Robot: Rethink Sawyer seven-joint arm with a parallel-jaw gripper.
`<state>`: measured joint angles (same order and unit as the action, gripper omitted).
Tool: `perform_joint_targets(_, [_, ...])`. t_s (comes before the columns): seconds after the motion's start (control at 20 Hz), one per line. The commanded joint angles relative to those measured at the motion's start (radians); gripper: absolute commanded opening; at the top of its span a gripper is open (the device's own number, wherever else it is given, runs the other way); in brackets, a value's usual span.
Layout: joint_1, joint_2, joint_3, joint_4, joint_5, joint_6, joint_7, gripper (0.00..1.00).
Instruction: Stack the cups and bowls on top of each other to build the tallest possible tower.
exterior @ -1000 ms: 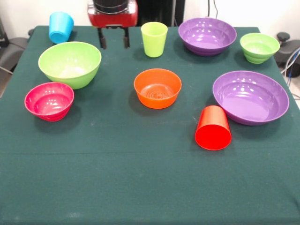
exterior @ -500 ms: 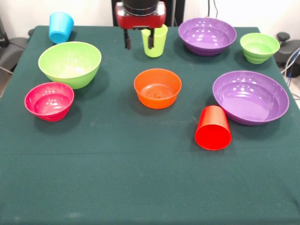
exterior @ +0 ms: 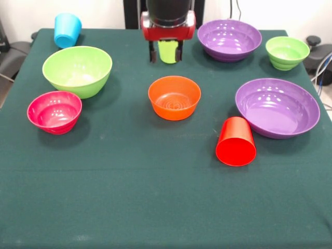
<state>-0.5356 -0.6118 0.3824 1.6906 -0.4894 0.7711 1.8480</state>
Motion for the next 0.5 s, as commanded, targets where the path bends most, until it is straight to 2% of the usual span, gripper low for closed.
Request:
perform_joint_targets(0.05, [0.017, 0.145, -0.021, -0.176, 0.025, 0.071, 0.033, 1.0])
perform_joint_targets(0.5, [-0.011, 0.205, -0.015, -0.253, 0.003, 0.082, -0.047, 1.0])
